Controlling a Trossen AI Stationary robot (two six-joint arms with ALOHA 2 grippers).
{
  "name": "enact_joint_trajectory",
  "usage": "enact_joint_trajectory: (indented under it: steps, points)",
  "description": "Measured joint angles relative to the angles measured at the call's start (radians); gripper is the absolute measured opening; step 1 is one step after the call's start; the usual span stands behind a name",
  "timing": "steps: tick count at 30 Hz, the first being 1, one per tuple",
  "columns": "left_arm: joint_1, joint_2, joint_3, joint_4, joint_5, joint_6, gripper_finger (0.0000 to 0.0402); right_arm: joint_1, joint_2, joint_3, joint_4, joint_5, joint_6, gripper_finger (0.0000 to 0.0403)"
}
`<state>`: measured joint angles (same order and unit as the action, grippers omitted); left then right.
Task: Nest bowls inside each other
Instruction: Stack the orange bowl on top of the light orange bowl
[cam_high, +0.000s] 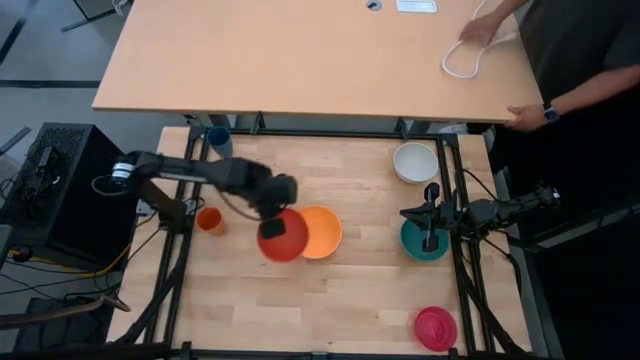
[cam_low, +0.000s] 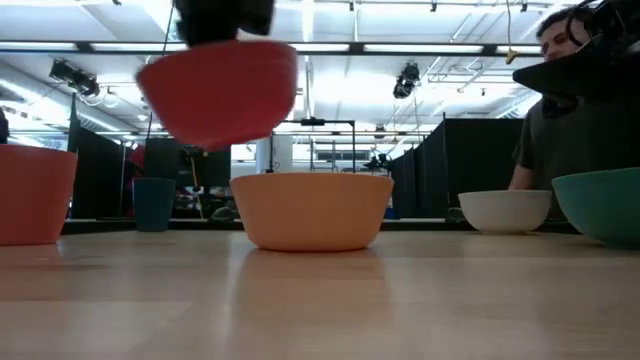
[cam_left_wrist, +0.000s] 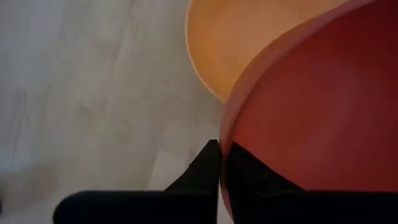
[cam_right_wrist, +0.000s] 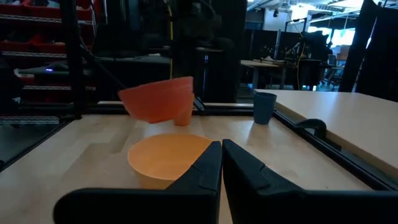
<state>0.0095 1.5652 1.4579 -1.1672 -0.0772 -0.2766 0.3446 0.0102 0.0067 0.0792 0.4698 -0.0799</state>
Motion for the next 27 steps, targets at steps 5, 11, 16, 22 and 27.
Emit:
enact_joint_trajectory:
  steps: [5, 11, 16, 22, 27]
  points:
    - [0.048, 0.104, 0.079, -0.003, 0.043, 0.073, 0.0, 0.0, 0.0, 0.0, 0.0, 0.0, -0.001, 0.0]
    - [0.096, 0.225, 0.166, -0.008, 0.096, 0.155, 0.0, 0.0, 0.0, 0.0, 0.001, 0.0, -0.002, 0.0]
    - [0.136, 0.326, 0.24, -0.013, 0.14, 0.223, 0.0, 0.0, 0.0, 0.0, 0.001, 0.0, -0.002, 0.0]
    - [0.162, 0.382, 0.262, -0.019, 0.172, 0.247, 0.0, 0.0, 0.0, 0.0, 0.0, 0.0, -0.003, 0.0]
    - [0.163, 0.386, 0.262, -0.015, 0.183, 0.27, 0.0, 0.0, 0.0, 0.0, 0.0, 0.0, -0.008, 0.0]
